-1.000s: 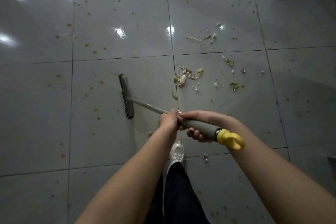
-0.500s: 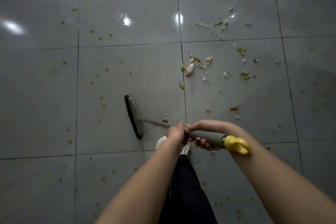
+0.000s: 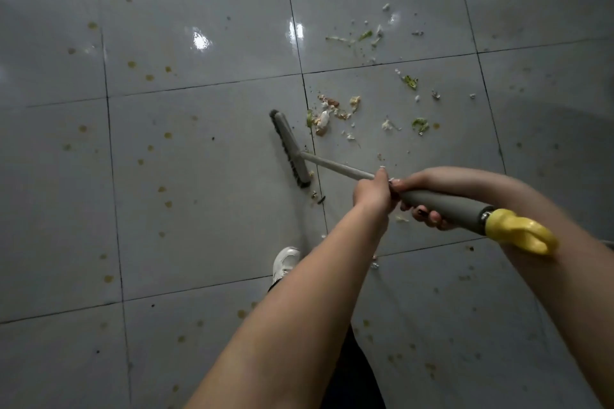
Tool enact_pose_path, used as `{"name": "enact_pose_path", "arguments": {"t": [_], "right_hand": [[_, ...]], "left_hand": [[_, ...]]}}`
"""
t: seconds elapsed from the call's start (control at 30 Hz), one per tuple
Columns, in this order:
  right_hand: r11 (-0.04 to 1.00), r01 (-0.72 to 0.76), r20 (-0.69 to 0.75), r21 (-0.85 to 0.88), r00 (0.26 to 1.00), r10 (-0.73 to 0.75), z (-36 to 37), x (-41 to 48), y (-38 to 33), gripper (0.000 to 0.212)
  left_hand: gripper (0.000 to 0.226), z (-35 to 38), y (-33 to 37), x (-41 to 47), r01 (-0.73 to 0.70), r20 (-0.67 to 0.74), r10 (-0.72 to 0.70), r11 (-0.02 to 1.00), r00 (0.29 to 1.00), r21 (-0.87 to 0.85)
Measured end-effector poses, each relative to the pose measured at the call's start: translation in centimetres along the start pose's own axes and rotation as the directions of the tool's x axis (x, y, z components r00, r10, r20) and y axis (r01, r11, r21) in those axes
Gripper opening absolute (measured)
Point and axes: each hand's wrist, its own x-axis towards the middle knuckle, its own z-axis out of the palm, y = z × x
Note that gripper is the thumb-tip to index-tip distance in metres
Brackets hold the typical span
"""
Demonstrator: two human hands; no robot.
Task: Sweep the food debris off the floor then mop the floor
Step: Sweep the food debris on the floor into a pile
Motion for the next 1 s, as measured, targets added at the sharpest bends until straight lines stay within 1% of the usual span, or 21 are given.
{"name": "enact_pose_path", "arguments": {"t": [0.1,0.2,0.27,0.33,0.43,0.53,0.67,0.73,0.87,1.0], "right_hand": [[0.999,0.028,0.07,0.029,0.997,-0.03,1.7,0.5,-0.2,0.044],[0.997,0.042,0.192,0.068,0.98,-0.054,3.9,1.6,-0.4,0.045],[0.996,0.04,0.266,0.086,0.962,-0.061,5.4,2.4,-0.5,0.044],[0.996,0.033,0.289,0.078,0.956,-0.054,6.5,3.2,-0.4,0.043],[0.997,0.015,0.253,0.078,0.967,-0.034,7.0,3.9,0.0,0.044],[0.995,0.001,0.182,0.103,0.983,-0.019,5.9,3.6,1.2,0.046],[0.992,0.019,0.012,0.121,1.0,-0.021,3.6,2.7,3.1,0.047],[0.993,0.036,-0.05,0.113,0.998,-0.031,2.2,2.0,3.6,0.048],[0.983,0.052,-0.099,0.174,0.994,-0.035,-0.7,0.3,4.7,0.047],[0.97,0.087,-0.062,0.227,0.995,-0.075,-1.9,-0.7,6.4,0.045]], "left_hand": [[0.028,-2.2,-0.2,-0.2,-0.033,-0.075,0.035,0.999,0.997,0.037],[0.027,-5.3,-0.9,-0.1,-0.036,-0.177,0.044,0.998,0.983,0.05],[0.029,-7.1,-1.2,-0.1,0.005,-0.219,0.007,0.998,0.976,0.056],[0.033,-8.4,-1.7,0.0,0.062,-0.238,-0.047,0.997,0.97,0.055],[0.035,-8.6,-2.5,0.3,0.102,-0.182,-0.089,0.993,0.979,0.064],[0.033,-7.0,-3.3,0.5,0.117,-0.094,-0.11,0.991,0.989,0.067],[0.032,-3.1,-3.8,-0.1,0.076,0.066,-0.079,0.995,0.995,0.058],[0.033,-0.9,-3.5,-0.3,0.043,0.124,-0.052,0.997,0.991,0.071],[0.033,2.9,-2.4,-1.1,0.001,0.151,-0.015,0.995,0.988,0.098],[0.034,4.3,-2.3,-2.3,-0.03,0.139,0.004,0.982,0.99,0.186]]}}
